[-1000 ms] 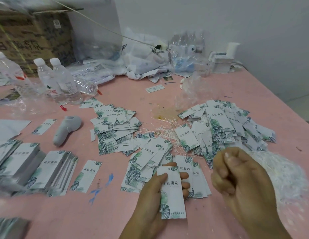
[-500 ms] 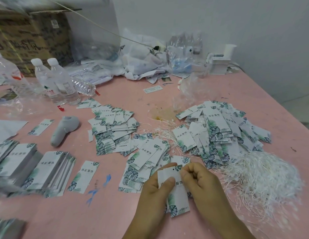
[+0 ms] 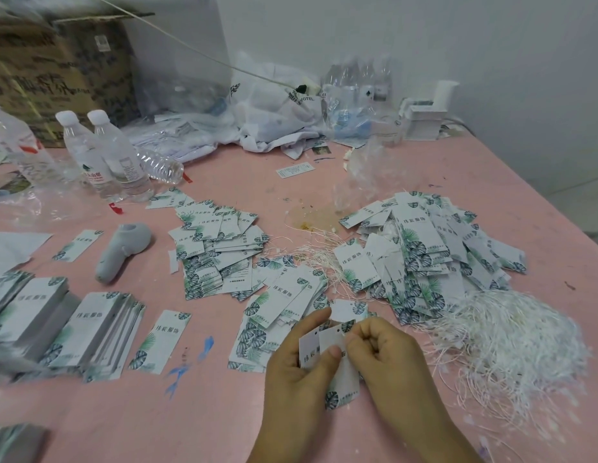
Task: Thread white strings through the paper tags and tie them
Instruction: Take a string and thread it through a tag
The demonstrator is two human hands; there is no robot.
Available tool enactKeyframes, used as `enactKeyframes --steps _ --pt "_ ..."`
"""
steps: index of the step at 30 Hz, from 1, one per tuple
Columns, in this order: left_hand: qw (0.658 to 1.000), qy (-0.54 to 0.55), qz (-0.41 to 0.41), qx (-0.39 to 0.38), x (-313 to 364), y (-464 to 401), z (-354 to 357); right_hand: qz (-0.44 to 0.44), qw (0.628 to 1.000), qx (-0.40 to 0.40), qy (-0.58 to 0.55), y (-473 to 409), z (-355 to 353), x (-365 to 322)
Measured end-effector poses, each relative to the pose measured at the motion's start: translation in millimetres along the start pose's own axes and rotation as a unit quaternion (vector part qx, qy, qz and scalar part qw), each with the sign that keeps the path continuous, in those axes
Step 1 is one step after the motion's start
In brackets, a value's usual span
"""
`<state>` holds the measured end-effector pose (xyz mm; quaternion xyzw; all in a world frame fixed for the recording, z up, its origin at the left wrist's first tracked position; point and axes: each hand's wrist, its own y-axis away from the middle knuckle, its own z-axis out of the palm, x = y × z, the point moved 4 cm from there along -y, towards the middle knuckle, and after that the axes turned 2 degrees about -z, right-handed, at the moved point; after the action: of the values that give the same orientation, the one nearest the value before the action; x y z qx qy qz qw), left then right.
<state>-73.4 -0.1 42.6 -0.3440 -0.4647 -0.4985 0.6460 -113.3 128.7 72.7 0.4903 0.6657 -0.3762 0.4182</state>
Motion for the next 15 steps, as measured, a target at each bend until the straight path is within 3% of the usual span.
enactKeyframes --steps 15 --pt "0.999 -0.047 0.012 0.010 5.1 3.1 4.2 0.008 1.000 -0.002 -0.020 0.2 0.9 -5.2"
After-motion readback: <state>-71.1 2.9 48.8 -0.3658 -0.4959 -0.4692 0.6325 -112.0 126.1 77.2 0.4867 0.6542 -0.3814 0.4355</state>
